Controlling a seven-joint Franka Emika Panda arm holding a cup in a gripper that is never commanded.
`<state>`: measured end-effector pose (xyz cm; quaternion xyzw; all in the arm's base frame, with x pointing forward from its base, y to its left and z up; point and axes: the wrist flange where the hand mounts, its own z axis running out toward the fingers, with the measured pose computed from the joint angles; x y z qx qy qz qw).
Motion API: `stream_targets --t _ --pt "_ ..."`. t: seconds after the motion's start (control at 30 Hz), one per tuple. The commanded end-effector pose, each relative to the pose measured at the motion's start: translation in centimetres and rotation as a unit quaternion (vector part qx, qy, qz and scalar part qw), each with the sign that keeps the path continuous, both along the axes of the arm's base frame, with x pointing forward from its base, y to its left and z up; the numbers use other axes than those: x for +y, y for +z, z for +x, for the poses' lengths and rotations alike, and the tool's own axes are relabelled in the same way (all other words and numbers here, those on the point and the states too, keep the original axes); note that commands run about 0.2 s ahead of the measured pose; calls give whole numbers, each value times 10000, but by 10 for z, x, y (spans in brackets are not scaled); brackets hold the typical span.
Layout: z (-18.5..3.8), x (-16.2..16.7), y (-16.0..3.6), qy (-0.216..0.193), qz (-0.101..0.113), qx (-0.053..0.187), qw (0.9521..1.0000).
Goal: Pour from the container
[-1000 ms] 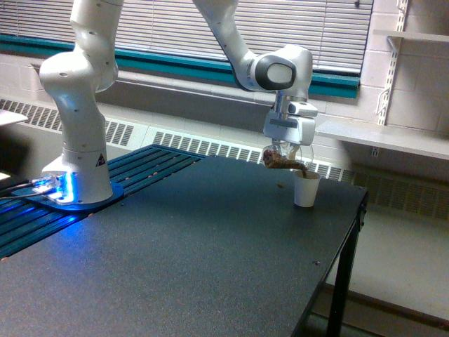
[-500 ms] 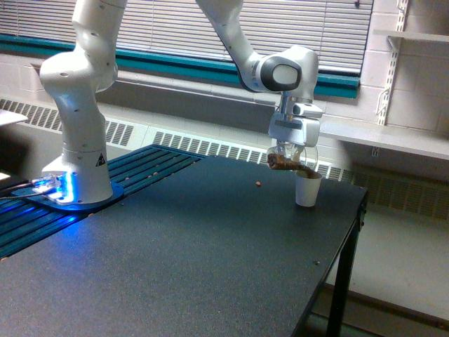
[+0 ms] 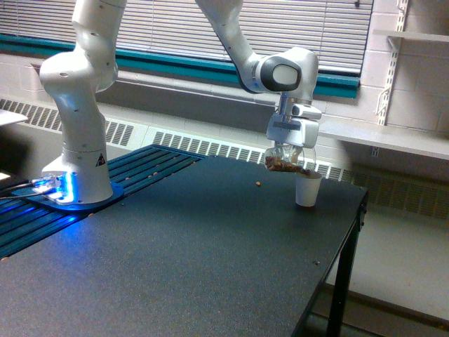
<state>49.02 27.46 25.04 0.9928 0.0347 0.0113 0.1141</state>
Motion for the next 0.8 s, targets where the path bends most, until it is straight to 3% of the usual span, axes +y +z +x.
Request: stream_targets --t 0.03,0.8 --pt "-2 -11 4 74 -174 22 9998" --pt "-5 -6 7 331 -383 84 9987"
